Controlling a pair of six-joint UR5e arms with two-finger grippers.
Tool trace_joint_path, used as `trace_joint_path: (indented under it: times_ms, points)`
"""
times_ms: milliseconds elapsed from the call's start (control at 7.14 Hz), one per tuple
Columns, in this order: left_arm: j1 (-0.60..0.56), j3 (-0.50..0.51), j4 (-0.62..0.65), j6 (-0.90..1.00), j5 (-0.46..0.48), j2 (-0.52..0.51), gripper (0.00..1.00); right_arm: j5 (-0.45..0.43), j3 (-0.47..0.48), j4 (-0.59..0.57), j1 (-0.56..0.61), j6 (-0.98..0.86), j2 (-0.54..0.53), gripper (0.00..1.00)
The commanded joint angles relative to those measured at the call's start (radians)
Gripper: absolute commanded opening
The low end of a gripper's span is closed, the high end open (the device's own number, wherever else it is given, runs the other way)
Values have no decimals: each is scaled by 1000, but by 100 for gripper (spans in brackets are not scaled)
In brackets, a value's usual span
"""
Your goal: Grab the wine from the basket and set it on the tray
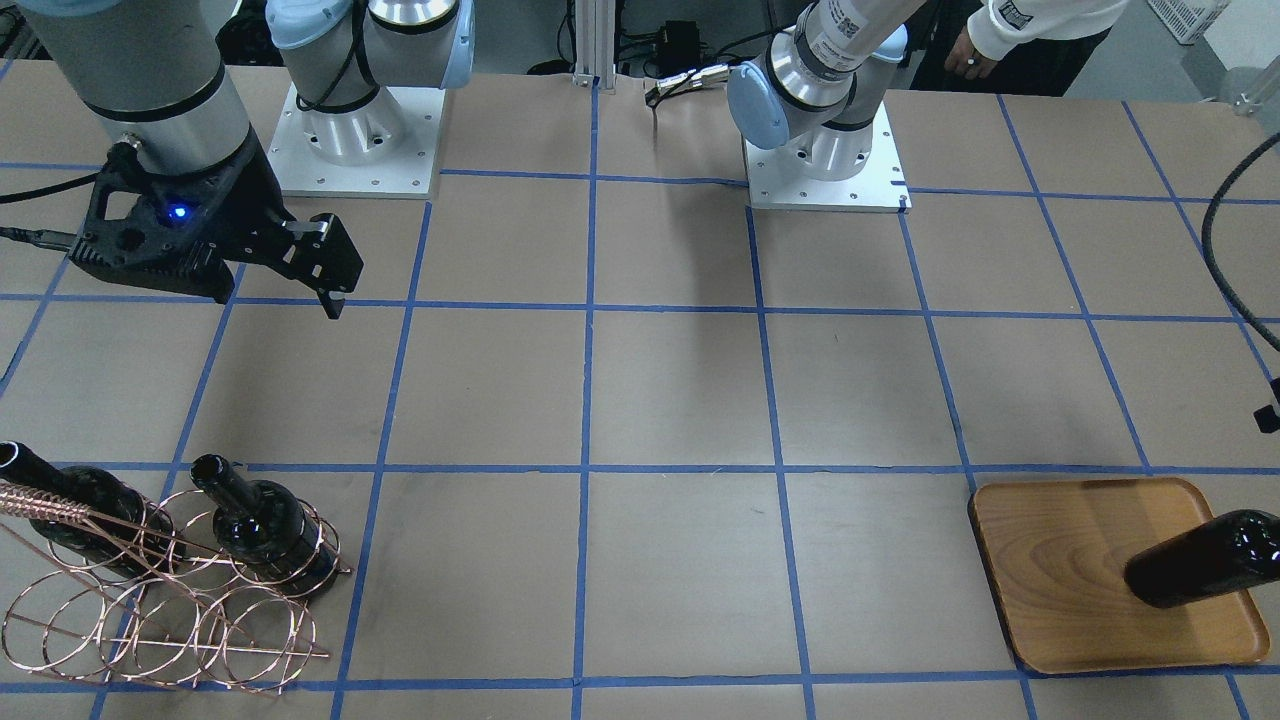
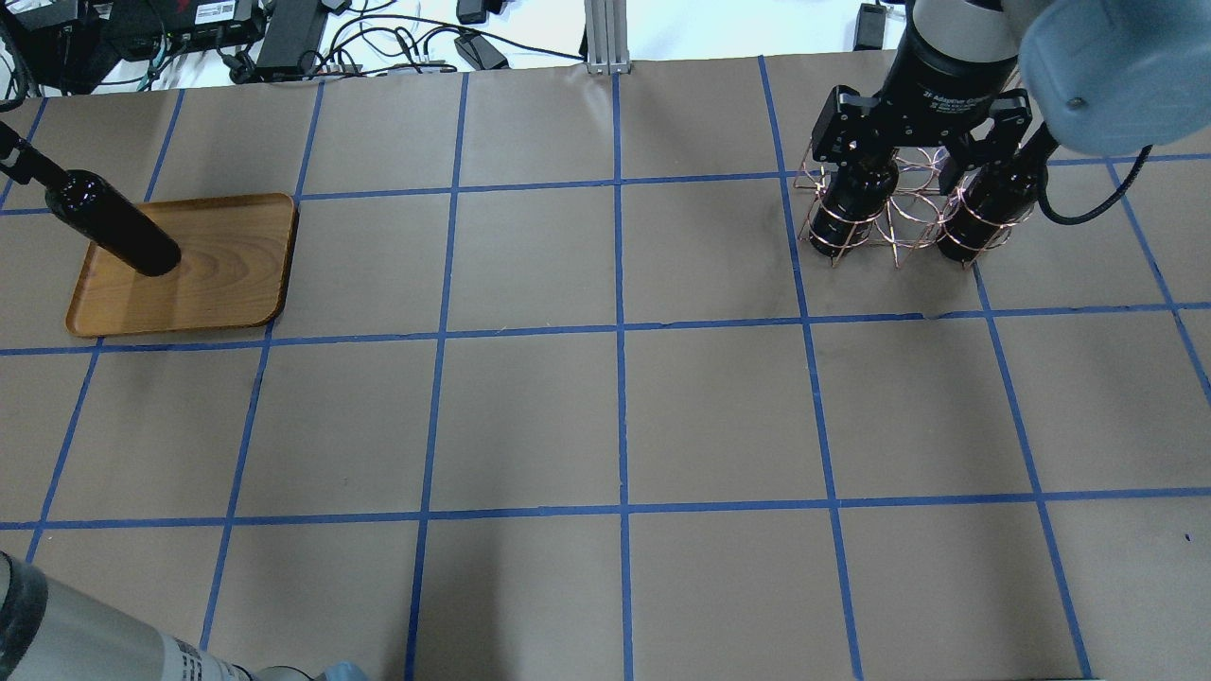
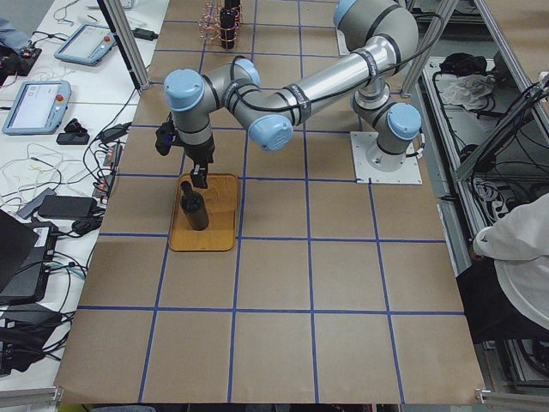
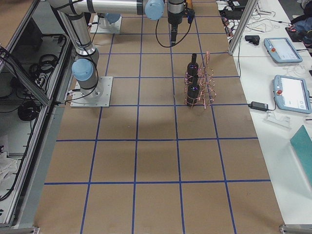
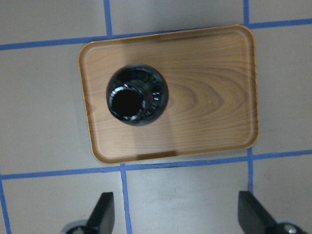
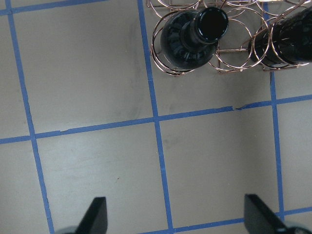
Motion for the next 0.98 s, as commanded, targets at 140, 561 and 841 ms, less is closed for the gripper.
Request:
trace_joint_path:
  times_ms: [140, 561, 841]
  points:
    - [-225, -92, -79, -290, 11, 202, 91, 0, 1, 0, 0, -2, 0, 100]
    - [-548, -161, -126, -565, 24, 320, 92, -2, 1, 0, 0, -8, 0, 100]
    - [-613, -224, -114, -587, 22, 371, 92, -2, 1, 0, 0, -8, 0, 100]
